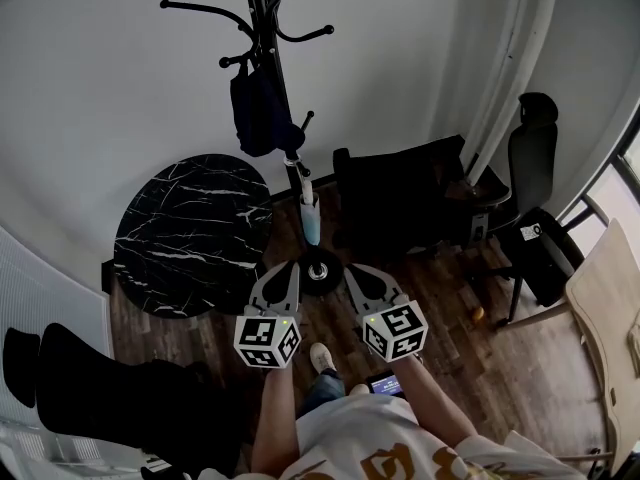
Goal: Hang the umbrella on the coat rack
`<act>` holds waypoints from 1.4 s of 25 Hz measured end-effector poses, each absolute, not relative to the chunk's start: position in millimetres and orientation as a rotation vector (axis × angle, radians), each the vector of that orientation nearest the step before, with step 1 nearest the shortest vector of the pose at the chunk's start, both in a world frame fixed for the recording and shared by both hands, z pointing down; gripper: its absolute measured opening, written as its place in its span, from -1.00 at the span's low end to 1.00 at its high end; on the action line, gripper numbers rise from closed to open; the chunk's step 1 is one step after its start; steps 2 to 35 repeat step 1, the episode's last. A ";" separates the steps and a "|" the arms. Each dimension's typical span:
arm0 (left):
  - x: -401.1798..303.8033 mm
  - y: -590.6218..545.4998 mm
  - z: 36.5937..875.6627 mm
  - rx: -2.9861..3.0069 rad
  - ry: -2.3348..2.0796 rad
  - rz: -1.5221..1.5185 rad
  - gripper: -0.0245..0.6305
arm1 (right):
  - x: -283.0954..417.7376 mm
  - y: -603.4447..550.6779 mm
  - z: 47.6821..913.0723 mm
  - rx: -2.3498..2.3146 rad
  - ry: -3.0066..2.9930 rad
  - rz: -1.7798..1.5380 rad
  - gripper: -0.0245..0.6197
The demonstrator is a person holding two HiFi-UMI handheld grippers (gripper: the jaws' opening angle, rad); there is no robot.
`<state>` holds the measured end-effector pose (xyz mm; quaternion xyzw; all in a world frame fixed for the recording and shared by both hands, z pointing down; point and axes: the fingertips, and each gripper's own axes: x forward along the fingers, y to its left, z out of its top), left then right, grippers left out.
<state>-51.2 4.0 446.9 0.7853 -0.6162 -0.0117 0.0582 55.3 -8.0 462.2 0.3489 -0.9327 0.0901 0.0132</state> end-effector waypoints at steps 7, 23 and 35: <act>-51.8 2.9 447.1 2.379 -1.868 -0.036 -0.86 | 55.0 -9.0 462.5 1.086 -2.906 0.281 -0.89; -51.8 2.9 447.1 2.379 -1.868 -0.036 -0.86 | 55.0 -9.0 462.5 1.086 -2.906 0.281 -0.89; -51.8 2.9 447.1 2.379 -1.868 -0.036 -0.86 | 55.0 -9.0 462.5 1.086 -2.906 0.281 -0.89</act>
